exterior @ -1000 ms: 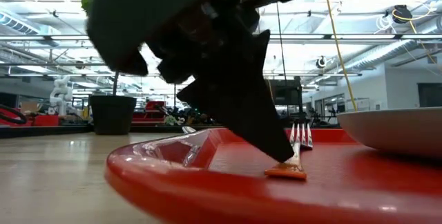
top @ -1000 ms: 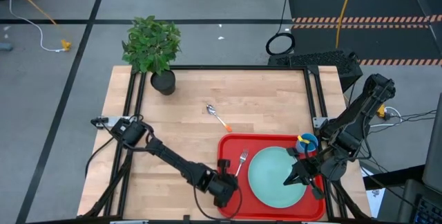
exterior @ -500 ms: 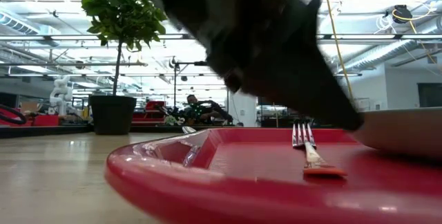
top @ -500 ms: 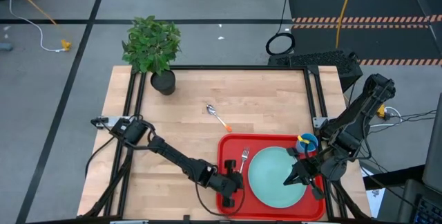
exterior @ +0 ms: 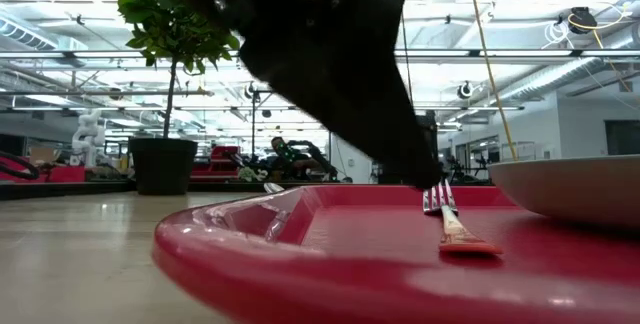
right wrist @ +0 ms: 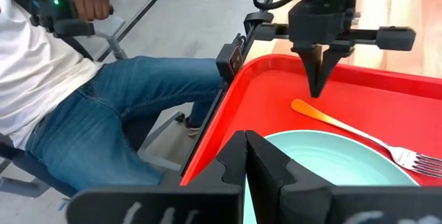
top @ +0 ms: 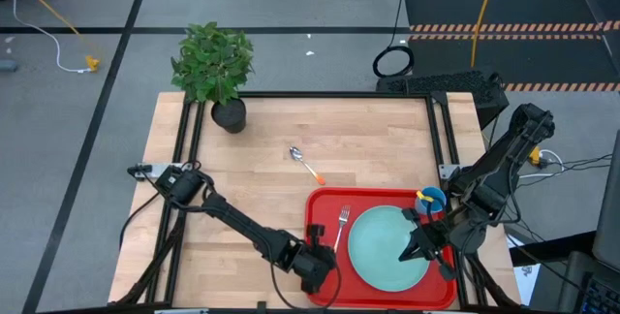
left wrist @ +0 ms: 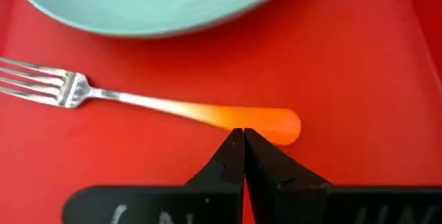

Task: Pick and place plate/cup/fork/spoon on tray
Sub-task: Put the orange fork on the left side of the light blue plate on the red serving tray

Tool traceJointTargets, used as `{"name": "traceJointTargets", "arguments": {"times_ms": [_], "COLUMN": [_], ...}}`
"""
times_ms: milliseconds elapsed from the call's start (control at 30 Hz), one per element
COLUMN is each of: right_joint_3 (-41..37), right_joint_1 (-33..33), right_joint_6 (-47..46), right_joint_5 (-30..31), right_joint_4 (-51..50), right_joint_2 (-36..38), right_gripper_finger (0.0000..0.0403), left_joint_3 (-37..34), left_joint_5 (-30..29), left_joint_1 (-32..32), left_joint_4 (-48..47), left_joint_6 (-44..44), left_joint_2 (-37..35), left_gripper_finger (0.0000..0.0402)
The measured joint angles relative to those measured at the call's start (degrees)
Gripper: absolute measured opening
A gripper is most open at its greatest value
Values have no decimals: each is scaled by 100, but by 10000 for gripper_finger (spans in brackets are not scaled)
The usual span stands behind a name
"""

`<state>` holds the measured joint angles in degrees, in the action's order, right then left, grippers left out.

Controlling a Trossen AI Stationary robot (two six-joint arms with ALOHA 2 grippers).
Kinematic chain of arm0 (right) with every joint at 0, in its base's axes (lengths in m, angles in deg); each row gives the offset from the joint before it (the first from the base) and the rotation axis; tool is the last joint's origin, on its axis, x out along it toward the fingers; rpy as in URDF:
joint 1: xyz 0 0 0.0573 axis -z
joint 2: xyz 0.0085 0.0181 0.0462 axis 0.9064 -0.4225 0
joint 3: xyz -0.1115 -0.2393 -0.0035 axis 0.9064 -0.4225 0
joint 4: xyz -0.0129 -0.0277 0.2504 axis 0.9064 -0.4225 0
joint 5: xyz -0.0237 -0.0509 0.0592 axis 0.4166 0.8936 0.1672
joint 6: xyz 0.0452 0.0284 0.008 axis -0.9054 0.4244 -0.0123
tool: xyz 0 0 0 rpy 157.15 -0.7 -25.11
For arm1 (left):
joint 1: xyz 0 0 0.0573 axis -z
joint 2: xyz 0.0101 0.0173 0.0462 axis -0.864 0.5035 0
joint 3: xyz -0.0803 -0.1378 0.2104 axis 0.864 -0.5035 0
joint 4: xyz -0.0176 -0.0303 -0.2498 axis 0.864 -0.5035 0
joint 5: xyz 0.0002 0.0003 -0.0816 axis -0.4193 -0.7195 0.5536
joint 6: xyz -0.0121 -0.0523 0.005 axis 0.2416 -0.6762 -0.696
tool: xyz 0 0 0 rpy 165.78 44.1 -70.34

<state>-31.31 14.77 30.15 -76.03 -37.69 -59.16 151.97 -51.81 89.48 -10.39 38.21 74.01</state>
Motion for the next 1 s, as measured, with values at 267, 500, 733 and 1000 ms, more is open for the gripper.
{"name": "traceJointTargets", "arguments": {"times_ms": [267,500,733,1000], "right_joint_3": [0,0,0,0], "right_joint_1": [2,2,2,2], "right_joint_6": [0,-1,-13,18], "right_joint_5": [4,2,-2,-4], "right_joint_4": [40,42,42,42], "right_joint_2": [0,0,0,0], "right_gripper_finger": [0,0,0,0], "left_joint_3": [-14,-13,-13,-13], "left_joint_5": [90,106,107,196], "left_joint_1": [-19,-17,-46,-53], "left_joint_4": [527,822,1071,684], "left_joint_6": [140,150,117,-8], "left_joint_2": [308,349,349,349], "left_gripper_finger": [3,3,3,3]}}
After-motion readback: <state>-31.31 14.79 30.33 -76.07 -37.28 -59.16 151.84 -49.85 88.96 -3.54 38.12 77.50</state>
